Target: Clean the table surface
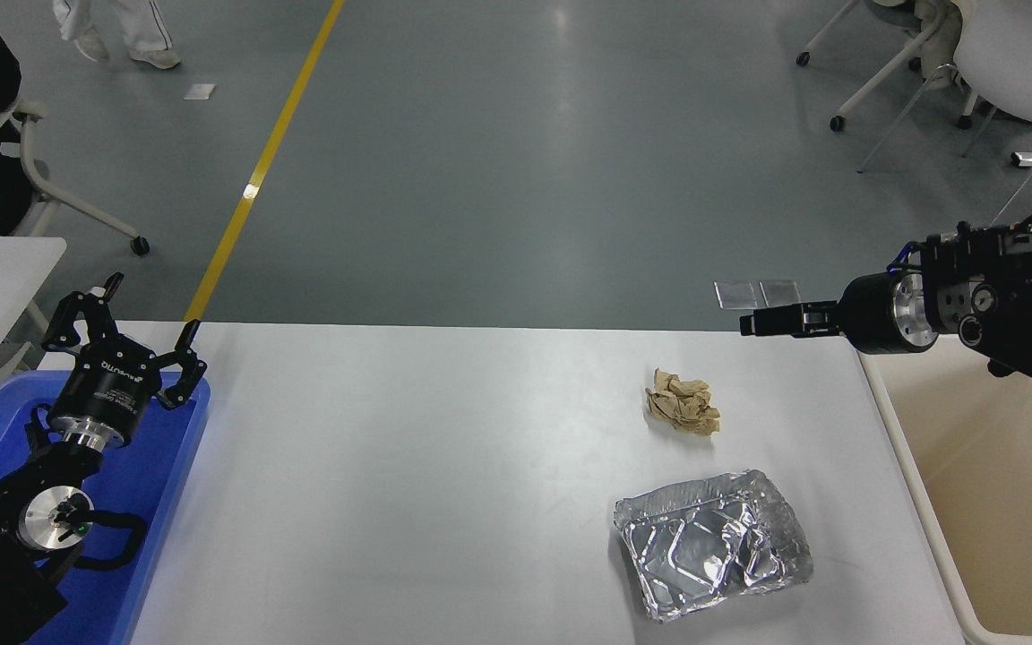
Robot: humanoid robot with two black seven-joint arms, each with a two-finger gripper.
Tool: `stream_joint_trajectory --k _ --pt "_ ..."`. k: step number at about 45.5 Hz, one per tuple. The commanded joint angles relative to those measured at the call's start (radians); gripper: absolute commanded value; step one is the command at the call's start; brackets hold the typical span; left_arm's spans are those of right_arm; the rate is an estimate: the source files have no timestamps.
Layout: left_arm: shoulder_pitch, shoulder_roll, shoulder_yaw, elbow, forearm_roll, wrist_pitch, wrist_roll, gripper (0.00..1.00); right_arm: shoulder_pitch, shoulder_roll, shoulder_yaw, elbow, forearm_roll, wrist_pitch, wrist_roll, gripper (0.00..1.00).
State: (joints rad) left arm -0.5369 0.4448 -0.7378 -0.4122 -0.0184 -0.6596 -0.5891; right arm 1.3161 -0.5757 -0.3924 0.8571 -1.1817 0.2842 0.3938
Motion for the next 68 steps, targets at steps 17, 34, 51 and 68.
stream_joint_trajectory --k 17,34,51,68 --pt "0.0 0.0 0.0 0.0 0.0 0.0 0.0 1.0 -0.061 0.1 -0.224 0.02 -0.125 -0.007 0.002 0.92" --pt "0.0 0.0 0.0 0.001 0.0 0.0 0.0 1.0 -0.113 0.079 -0.224 0.031 -0.148 -0.01 0.002 0.92" --pt "0.0 0.0 0.0 0.0 0.0 0.0 0.0 1.0 -0.179 0.082 -0.223 0.03 -0.162 -0.039 0.0 0.87" --pt "0.0 0.0 0.0 0.0 0.0 0.0 0.0 1.0 -0.202 0.083 -0.223 0.016 -0.162 -0.091 0.0 0.79"
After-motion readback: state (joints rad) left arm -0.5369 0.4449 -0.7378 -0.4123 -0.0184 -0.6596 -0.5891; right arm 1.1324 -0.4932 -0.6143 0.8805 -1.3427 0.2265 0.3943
